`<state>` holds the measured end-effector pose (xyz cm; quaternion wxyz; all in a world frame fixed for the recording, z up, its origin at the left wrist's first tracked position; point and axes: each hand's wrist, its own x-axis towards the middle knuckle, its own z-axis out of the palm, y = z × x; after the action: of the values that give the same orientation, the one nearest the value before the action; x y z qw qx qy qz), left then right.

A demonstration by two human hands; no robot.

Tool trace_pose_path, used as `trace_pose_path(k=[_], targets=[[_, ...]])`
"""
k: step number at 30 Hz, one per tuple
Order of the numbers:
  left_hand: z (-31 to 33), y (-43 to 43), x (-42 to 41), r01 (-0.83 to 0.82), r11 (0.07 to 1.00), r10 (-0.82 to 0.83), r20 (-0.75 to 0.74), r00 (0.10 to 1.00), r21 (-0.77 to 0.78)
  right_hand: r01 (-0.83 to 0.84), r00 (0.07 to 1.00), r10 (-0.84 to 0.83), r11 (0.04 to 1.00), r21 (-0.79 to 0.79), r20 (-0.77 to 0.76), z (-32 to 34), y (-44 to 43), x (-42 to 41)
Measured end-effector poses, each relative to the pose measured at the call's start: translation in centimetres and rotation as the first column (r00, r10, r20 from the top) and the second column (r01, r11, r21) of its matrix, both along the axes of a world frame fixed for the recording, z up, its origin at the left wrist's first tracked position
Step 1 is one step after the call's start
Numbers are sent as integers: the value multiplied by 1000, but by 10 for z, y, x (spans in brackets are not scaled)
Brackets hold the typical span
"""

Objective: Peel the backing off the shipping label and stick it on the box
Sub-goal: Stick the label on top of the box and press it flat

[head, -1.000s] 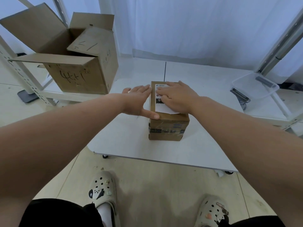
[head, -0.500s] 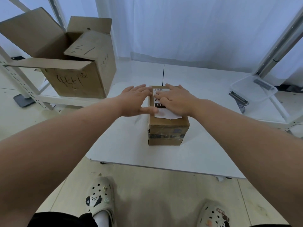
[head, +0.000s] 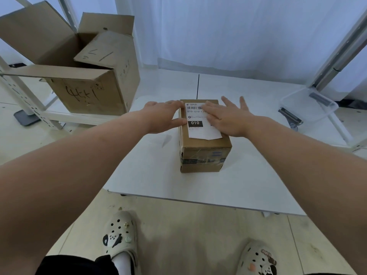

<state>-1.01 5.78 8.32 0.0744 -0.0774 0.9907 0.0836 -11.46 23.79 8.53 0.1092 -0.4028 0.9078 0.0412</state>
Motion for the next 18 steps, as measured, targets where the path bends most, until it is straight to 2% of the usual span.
trace_pose_path(k=[4, 9, 15, 18], targets=[[-4, -1, -3, 14, 1000, -14, 45, 999, -5, 9, 999, -9, 1000, 8, -47, 1, -4, 5], [-5, -3, -3, 35, 998, -32, 64, 997, -47, -82, 996, 83, 996, -46, 32, -6, -21, 21], [-8, -1, -4, 8, 999, -7, 32, 999, -33, 50, 999, -50, 999, 0, 6, -1, 17, -4], [-8, 2, -2, -9, 1000, 9, 35, 999, 4, 52, 999, -52, 999, 9, -15, 1, 10, -1]])
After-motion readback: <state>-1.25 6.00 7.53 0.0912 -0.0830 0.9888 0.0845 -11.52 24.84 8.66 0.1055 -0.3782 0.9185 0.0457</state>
